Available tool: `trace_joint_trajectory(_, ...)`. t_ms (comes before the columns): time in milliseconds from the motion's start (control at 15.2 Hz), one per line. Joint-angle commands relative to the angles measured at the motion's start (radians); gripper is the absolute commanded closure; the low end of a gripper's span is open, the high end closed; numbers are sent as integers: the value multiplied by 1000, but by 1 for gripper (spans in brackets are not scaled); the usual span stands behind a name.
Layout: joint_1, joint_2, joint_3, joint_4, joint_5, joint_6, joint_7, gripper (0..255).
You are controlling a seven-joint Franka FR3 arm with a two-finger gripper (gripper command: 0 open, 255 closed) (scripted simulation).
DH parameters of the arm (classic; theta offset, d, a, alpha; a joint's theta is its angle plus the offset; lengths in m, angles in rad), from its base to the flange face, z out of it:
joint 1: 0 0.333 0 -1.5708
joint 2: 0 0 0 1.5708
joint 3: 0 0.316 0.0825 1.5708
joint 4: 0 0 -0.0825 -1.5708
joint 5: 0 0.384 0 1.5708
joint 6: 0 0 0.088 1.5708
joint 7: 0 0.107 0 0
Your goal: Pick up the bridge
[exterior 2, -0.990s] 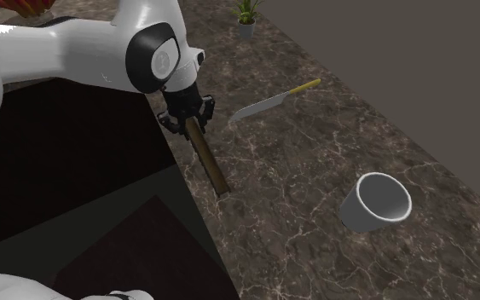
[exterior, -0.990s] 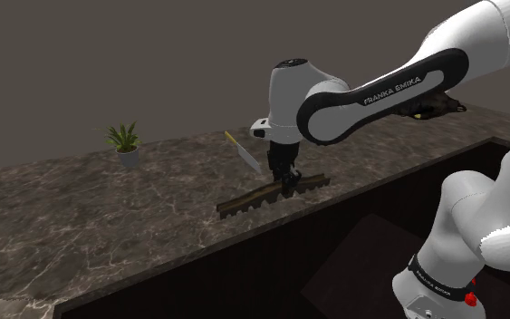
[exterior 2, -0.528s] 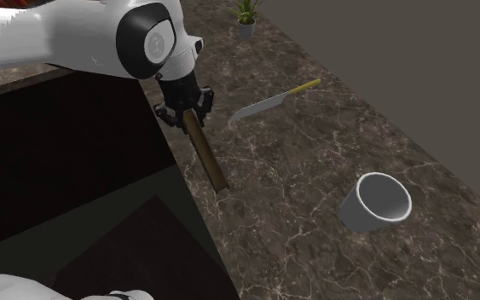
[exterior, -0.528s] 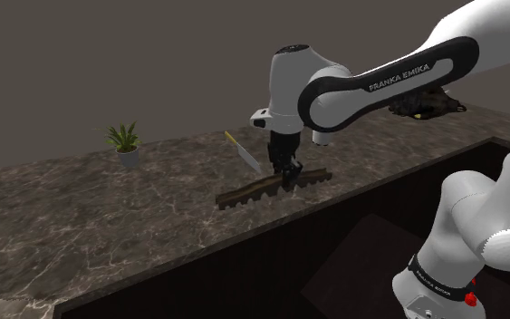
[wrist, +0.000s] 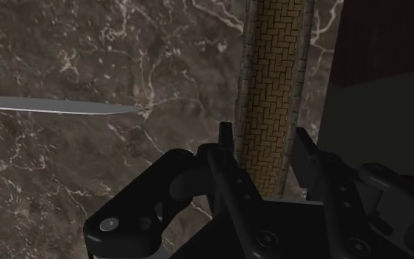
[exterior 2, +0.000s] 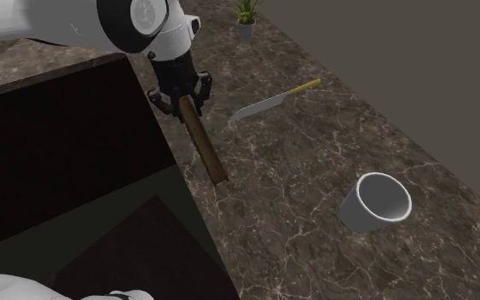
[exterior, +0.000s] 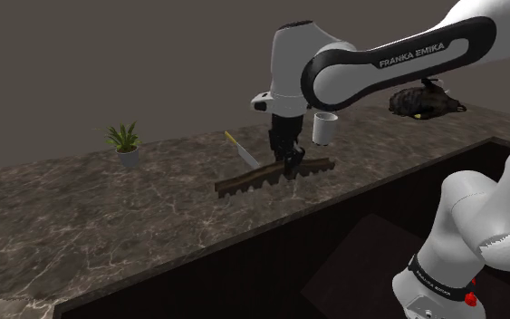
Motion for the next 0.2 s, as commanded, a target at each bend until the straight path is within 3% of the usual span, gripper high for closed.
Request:
trace_joint_trajectory(0, 0, -6, 0, 21, 1, -27, -2, 255)
trace_joint_trajectory(132, 0, -7, 0, 23, 1, -29, -2, 255)
